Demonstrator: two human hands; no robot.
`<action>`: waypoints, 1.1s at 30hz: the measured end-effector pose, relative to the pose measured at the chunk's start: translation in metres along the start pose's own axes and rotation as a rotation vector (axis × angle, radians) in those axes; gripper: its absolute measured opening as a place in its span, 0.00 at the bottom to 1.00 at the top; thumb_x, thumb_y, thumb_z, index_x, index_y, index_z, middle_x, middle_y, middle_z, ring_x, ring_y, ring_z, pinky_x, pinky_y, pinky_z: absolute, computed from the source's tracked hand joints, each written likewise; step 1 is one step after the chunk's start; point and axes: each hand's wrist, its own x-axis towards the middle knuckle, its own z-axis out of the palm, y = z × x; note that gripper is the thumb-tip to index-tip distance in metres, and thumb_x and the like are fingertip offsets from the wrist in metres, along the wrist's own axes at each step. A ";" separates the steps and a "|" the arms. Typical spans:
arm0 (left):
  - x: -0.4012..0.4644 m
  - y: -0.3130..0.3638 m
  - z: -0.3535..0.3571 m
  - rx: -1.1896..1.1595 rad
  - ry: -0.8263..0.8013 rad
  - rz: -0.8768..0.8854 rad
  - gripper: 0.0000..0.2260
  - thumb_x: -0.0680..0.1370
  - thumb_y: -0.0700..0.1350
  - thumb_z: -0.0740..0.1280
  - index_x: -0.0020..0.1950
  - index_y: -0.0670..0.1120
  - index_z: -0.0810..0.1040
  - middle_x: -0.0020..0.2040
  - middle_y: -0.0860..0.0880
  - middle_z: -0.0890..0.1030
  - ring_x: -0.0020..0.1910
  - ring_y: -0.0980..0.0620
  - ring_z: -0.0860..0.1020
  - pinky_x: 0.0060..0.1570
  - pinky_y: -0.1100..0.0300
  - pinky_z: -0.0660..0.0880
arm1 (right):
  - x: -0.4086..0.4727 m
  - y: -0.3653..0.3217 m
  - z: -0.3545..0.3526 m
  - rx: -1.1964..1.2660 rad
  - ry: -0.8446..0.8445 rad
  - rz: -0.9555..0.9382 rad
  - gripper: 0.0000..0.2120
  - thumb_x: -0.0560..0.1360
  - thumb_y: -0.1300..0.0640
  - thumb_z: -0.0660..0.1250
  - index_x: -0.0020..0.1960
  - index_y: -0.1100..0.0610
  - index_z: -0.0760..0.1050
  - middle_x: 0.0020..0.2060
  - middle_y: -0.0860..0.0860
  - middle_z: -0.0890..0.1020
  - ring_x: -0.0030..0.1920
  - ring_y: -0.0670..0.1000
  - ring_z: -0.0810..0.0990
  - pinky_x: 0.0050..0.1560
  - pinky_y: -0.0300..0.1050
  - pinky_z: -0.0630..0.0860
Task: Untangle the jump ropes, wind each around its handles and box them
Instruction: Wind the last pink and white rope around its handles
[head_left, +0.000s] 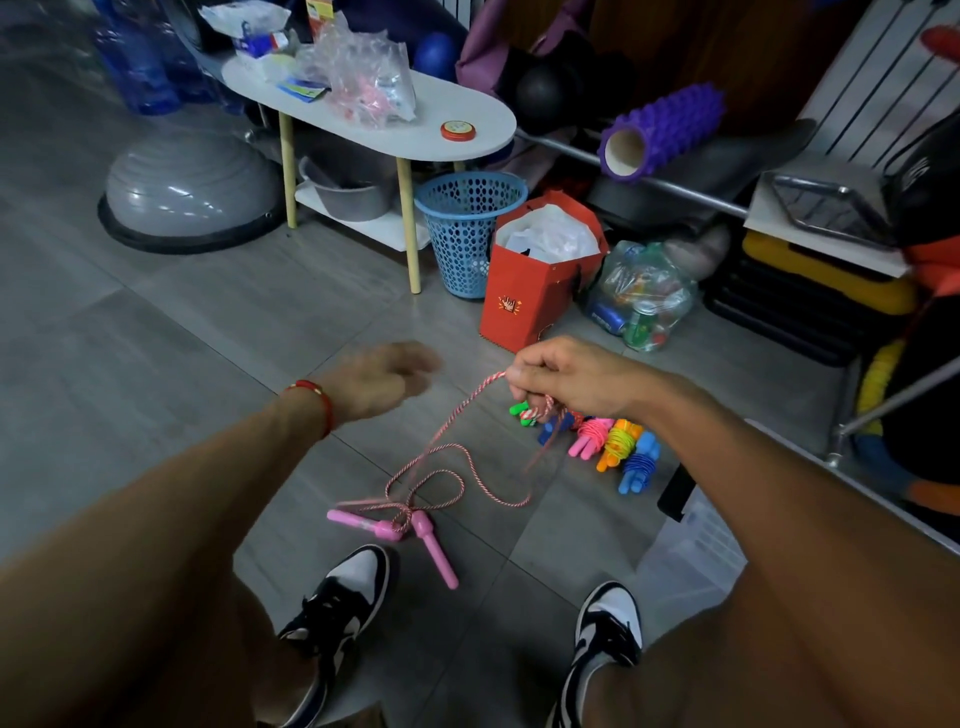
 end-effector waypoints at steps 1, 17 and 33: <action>-0.011 0.020 0.010 -0.165 -0.076 0.076 0.10 0.82 0.43 0.65 0.63 0.49 0.79 0.62 0.55 0.80 0.64 0.58 0.76 0.65 0.65 0.70 | 0.003 -0.002 0.005 -0.029 -0.012 -0.011 0.14 0.84 0.52 0.61 0.44 0.57 0.79 0.29 0.38 0.79 0.33 0.44 0.78 0.38 0.37 0.75; -0.004 0.016 -0.017 -0.237 0.233 0.179 0.08 0.81 0.46 0.68 0.44 0.49 0.85 0.39 0.41 0.84 0.39 0.50 0.81 0.52 0.47 0.78 | -0.003 0.004 -0.011 0.451 -0.104 0.126 0.17 0.81 0.61 0.58 0.34 0.60 0.71 0.28 0.54 0.68 0.29 0.52 0.68 0.38 0.48 0.70; -0.001 -0.002 -0.026 -0.166 0.267 0.075 0.04 0.80 0.42 0.69 0.46 0.47 0.83 0.40 0.47 0.83 0.40 0.52 0.81 0.47 0.56 0.79 | -0.016 0.024 -0.028 0.500 0.037 0.137 0.11 0.84 0.61 0.57 0.47 0.63 0.74 0.30 0.53 0.68 0.32 0.52 0.72 0.41 0.48 0.72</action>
